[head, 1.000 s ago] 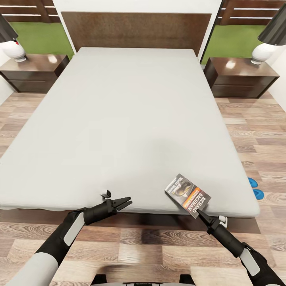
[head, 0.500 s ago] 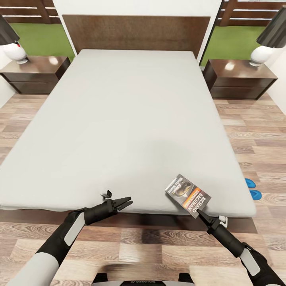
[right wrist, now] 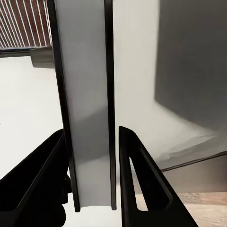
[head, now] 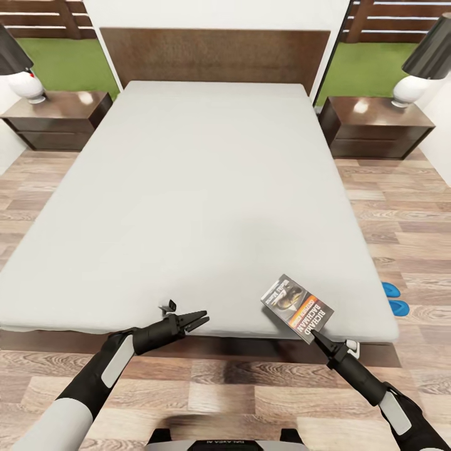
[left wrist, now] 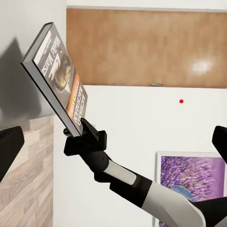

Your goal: In the bedroom, move the book from the bed onto either nightstand, and place the two sandals side by side next to the bed.

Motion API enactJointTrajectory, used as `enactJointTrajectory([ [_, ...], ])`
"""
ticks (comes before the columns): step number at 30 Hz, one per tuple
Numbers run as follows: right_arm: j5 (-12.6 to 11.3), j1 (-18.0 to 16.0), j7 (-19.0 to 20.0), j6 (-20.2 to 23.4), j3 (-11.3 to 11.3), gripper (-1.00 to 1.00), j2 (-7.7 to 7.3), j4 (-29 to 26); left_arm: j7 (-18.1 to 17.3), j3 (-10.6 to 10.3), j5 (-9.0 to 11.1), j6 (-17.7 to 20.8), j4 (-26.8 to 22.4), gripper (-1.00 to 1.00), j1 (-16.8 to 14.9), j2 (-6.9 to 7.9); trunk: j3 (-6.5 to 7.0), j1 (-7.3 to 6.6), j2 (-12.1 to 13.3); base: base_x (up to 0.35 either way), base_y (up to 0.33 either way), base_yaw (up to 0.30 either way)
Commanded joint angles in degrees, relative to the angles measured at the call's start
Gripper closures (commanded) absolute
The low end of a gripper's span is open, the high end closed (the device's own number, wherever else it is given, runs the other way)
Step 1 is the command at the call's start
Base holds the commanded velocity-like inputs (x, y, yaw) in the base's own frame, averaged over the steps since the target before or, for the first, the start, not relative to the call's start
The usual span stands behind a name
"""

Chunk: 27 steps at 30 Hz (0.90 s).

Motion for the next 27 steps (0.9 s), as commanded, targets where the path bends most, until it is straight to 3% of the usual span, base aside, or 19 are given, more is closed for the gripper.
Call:
enactJointTrajectory([
  [1,-0.17,-0.02,0.12,0.49,-0.05,1.00,0.00,0.02,0.03,-0.21,0.46,0.48,0.01,-1.00,-0.03,0.06,0.16,-0.23,0.40,0.000,0.000,0.000],
  [6,-0.20,-0.02,0.32,0.64,-0.05,1.00,-0.02,-0.03,0.09,-0.35,0.12,0.48,0.01,-1.00,-0.03,0.06,1.06,-1.32,2.40,0.000,0.000,0.000],
  [9,-0.51,-0.02,0.54,1.09,-0.55,1.00,-0.16,-0.53,0.10,-1.07,-1.26,0.48,0.01,-1.00,-0.03,0.06,1.60,-1.98,3.61,0.000,0.000,0.000],
  [15,-3.57,0.03,0.62,1.50,-0.77,1.00,-0.39,-9.02,0.41,-1.17,-1.89,0.48,-0.14,-1.00,-0.03,0.06,2.67,-3.30,6.01,0.000,0.000,0.000],
  [22,-3.29,0.11,0.95,1.52,-0.55,1.00,-0.56,-11.21,7.82,-1.26,-1.82,-0.06,-0.44,-1.00,-0.03,0.06,3.93,-4.84,8.82,0.000,0.000,0.000],
  [25,-2.98,0.15,3.14,1.47,-0.26,1.00,-2.75,-10.61,8.70,-1.30,-1.72,-0.93,-0.65,-1.00,-0.03,0.06,4.47,-5.50,10.02,0.000,0.000,0.000],
  [27,-2.60,0.20,3.95,1.46,-0.11,1.00,-5.76,-8.28,8.73,-1.50,-1.63,-1.06,-1.31,-1.00,-0.03,0.06,4.83,-5.94,10.83,0.000,0.000,0.000],
])
